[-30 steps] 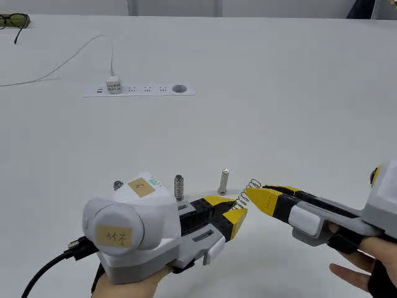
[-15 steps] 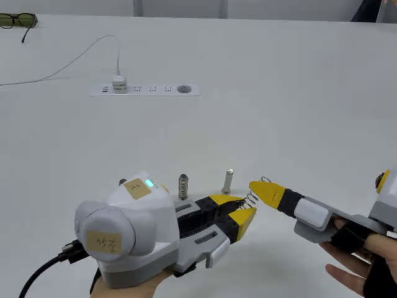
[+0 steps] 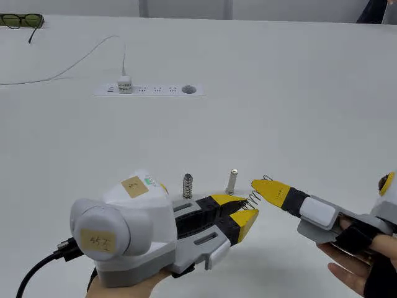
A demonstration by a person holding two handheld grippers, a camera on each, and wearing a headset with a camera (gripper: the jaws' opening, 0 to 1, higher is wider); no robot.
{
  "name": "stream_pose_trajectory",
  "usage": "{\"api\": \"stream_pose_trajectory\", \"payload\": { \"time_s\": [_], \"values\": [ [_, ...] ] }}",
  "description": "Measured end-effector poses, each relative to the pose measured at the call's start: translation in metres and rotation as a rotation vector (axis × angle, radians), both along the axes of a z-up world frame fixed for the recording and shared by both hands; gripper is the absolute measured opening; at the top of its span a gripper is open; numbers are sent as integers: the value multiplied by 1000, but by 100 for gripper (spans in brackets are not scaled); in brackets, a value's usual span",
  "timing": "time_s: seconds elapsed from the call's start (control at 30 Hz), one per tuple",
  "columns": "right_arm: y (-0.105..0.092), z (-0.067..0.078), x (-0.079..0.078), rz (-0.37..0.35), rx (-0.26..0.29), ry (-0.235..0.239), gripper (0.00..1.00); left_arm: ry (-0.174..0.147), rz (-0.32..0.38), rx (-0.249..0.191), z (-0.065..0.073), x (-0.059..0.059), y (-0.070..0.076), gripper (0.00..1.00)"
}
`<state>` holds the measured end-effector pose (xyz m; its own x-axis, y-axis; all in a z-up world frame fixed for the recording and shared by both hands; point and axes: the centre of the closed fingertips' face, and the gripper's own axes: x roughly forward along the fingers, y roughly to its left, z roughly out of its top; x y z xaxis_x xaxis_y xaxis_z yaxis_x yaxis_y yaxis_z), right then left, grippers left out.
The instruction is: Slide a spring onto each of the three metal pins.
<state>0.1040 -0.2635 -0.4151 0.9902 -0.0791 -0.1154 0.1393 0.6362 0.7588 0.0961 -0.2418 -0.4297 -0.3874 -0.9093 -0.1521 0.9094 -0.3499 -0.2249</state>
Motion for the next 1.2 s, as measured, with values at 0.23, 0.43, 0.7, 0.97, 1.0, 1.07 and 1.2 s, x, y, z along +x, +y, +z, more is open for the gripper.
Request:
{"api": "stream_pose_trajectory", "payload": {
  "time_s": [0.23, 0.43, 0.7, 0.97, 1.0, 1.07, 1.2],
  "values": [
    [6, 3, 7, 28, -68, 15, 11, -12, 21, 22, -1, 4, 2, 11],
    [6, 4, 10, 37, -102, 19, 11, -65, 32, 58, -8, 9, 8, 16],
    [-5, 9, 15, 20, -217, 36, 11, -152, 61, 99, -17, 22, 23, 21],
    [-16, 15, 21, 24, -372, 79, 11, -188, 115, 132, -21, 39, 35, 27],
    [-16, 16, 22, 26, -382, 82, 11, -188, 120, 132, -21, 41, 36, 28],
    [-18, 17, 24, 28, -407, 90, 11, -190, 136, 141, -21, 45, 38, 30],
    [-24, 16, 26, 31, -473, 117, 12, -204, 158, 152, -23, 52, 44, 32]
  ]
}}
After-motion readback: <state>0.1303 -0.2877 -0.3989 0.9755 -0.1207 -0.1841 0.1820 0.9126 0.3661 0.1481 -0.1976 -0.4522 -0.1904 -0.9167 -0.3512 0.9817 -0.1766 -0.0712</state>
